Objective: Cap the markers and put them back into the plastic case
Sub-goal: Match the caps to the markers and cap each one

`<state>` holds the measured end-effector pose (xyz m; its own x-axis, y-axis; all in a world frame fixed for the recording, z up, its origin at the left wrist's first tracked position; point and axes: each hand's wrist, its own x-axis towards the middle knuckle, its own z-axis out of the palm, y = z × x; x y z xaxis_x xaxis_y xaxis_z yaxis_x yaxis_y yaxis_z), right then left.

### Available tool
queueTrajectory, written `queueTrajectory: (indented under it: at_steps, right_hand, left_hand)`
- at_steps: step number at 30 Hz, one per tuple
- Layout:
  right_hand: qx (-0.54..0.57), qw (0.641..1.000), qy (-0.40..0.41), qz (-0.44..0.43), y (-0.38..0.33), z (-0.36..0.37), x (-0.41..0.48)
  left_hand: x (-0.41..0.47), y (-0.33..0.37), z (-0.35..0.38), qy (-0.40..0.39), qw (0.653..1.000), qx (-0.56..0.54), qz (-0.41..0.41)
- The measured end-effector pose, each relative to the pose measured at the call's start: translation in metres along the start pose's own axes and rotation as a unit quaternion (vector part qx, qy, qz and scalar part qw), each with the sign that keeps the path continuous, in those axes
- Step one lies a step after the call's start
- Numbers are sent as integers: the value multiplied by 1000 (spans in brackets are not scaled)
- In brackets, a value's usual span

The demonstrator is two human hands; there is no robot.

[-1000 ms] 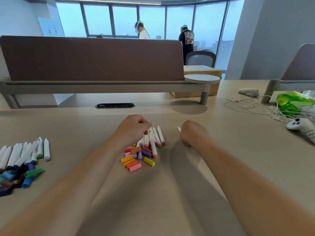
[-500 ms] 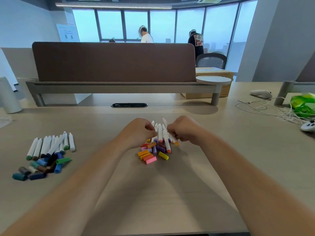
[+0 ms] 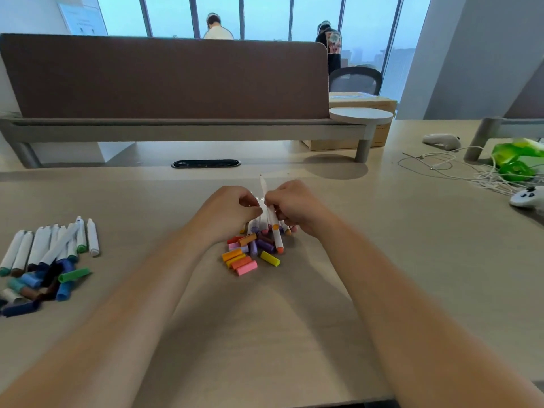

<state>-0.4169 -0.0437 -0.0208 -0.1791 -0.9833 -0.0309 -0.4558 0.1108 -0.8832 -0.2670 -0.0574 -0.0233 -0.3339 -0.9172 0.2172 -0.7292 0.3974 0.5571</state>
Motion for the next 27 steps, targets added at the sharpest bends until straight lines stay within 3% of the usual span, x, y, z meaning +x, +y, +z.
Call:
queueTrajectory:
  at_steps: [7, 12, 19, 27]
  right_hand:
    - [-6, 1000, 15, 7, 12, -8, 2]
    - [69, 996, -50, 1, 12, -11, -8]
    - [97, 989, -112, -15, 4, -6, -19]
    - [96, 989, -109, -3, 2, -1, -22]
  left_hand:
    - [-1, -2, -1, -6, 1000, 20, 15]
    - [-9, -3, -19, -37, 997, 56, 28]
    - [-21, -19, -44, -138, 984, 112, -6]
    - [-23, -20, -40, -229, 957, 175, -39]
